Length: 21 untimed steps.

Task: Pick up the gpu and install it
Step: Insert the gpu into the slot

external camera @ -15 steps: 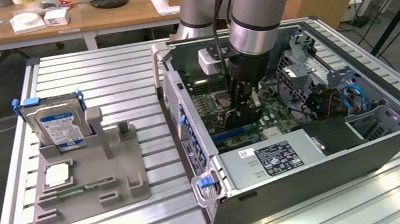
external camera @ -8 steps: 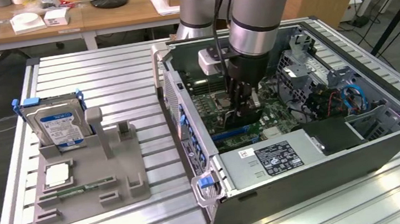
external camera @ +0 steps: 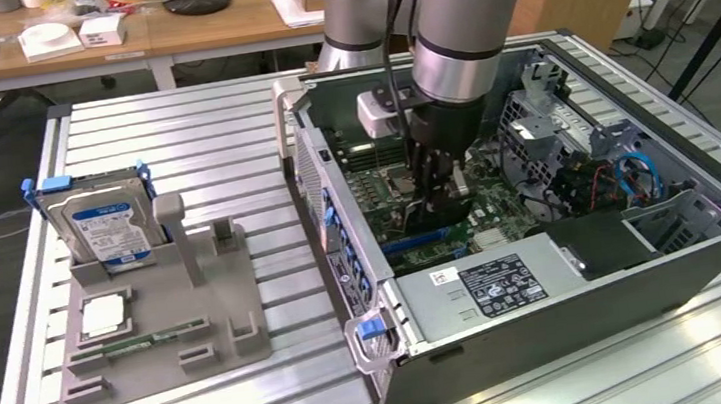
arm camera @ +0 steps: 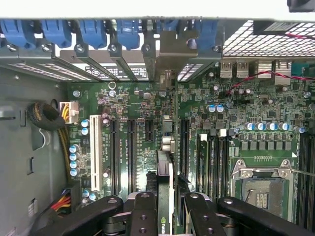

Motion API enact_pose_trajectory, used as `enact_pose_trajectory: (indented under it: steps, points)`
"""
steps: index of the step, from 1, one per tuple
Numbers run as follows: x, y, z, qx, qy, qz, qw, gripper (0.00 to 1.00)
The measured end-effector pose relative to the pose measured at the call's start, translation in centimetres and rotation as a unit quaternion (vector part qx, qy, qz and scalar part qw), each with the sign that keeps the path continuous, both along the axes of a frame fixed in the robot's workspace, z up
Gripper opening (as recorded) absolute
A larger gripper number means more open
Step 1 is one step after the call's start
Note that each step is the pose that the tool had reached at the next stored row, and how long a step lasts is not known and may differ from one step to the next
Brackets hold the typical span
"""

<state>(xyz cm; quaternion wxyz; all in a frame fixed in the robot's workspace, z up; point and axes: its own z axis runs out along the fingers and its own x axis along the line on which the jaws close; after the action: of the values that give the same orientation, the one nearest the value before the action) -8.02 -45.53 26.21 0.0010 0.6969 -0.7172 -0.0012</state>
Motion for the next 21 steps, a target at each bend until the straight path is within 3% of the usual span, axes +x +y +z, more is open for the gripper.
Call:
enact_pose_trajectory:
  steps: [21]
  points:
    - [-0.22,0.12,-1.02,-0.0003,0.0002,0.000,1.0000,0.26]
